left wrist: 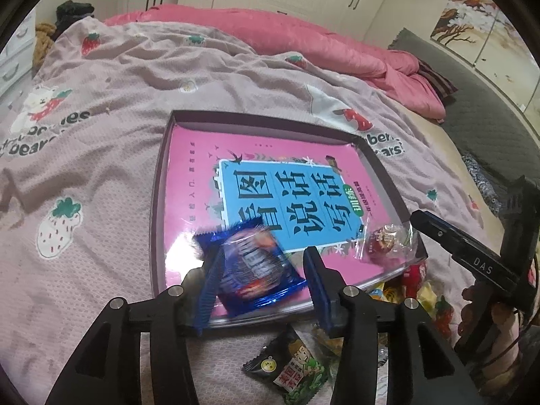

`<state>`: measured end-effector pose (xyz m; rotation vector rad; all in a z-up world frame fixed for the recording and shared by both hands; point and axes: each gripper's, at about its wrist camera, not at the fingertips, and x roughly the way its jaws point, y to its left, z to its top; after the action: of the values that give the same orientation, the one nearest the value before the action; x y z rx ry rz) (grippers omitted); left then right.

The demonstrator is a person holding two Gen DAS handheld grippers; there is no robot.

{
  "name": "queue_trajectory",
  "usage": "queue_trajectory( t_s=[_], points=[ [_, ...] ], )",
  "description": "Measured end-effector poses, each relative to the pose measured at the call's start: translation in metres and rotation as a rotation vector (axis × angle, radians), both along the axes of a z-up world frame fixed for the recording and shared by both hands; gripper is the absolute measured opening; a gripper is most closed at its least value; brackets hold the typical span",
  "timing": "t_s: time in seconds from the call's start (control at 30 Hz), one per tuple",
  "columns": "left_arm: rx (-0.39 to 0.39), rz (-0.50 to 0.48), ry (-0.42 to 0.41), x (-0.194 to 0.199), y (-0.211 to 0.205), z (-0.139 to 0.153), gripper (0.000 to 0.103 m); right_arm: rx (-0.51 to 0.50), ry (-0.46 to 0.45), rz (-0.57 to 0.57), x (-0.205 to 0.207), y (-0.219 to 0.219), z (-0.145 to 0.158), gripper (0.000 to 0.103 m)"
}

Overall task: Organize snacks
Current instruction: 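Lower the cookie pack into the tray with the left gripper while the right gripper releases the candy bag there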

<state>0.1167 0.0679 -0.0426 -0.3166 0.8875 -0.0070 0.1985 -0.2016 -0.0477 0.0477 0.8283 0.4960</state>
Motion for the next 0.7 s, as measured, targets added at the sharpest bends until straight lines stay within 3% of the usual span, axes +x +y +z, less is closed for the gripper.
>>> queue_trajectory(
  t_s=[0.7],
  points=[
    [0.081,-0.009,-0.053,-0.018,-0.013,0.034,0.061,0.027,-0.135,0.039,-0.034,-0.004,0.036,0.064]
  ],
)
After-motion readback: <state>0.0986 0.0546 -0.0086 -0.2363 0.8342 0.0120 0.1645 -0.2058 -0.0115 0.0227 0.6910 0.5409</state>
